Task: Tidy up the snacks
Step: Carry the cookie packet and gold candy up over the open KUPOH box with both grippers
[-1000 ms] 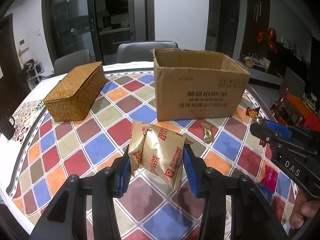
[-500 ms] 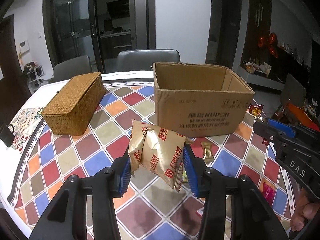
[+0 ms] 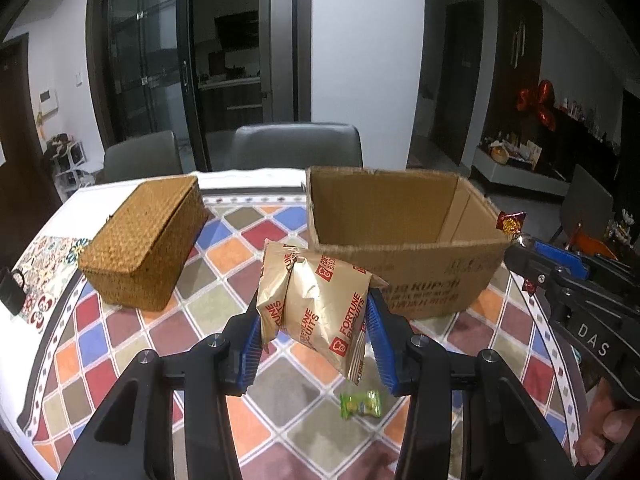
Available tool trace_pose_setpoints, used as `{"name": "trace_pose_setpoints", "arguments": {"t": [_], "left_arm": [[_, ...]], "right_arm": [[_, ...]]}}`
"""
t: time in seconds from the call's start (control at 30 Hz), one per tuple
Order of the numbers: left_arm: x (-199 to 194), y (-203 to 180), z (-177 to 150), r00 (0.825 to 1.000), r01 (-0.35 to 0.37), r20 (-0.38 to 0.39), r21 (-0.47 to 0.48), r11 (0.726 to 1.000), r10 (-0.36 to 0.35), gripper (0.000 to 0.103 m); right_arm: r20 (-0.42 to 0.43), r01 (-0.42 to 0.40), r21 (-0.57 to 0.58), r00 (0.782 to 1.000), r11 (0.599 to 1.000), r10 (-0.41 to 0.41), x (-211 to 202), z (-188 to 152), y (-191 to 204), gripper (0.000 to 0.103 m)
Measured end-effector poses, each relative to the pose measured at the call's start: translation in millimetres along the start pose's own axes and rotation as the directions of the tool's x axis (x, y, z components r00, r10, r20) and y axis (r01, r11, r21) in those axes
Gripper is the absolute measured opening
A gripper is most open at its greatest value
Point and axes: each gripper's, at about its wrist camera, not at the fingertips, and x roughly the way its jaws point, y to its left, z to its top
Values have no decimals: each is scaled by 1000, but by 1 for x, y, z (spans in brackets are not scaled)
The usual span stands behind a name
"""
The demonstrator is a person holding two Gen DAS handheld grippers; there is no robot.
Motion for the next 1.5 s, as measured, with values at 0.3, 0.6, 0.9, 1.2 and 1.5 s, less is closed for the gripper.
{"name": "trace_pose_setpoints", "arguments": {"t": [0.3,0.6,0.9,1.2,1.5], "left_arm": [[17,-4,23,1000,10,10,7,1000,-10,47],[38,-13,47,999,29,22,22,999,-30,47],[58,-16,59,999,40,31,27,999,-41,47],[76,-21,67,999,47,25,34,998,-48,47],[89,-28,71,999,46,14,39,998,-47,47]], "right_arm": [[16,-3,14,1000,1000,3,15,17,-8,22],[38,8,21,999,1000,-9,25,36,-19,22],[50,22,29,998,999,-24,39,47,-31,22],[44,24,40,999,999,-26,56,52,-39,22],[34,24,42,999,999,-25,69,50,-44,22]]}}
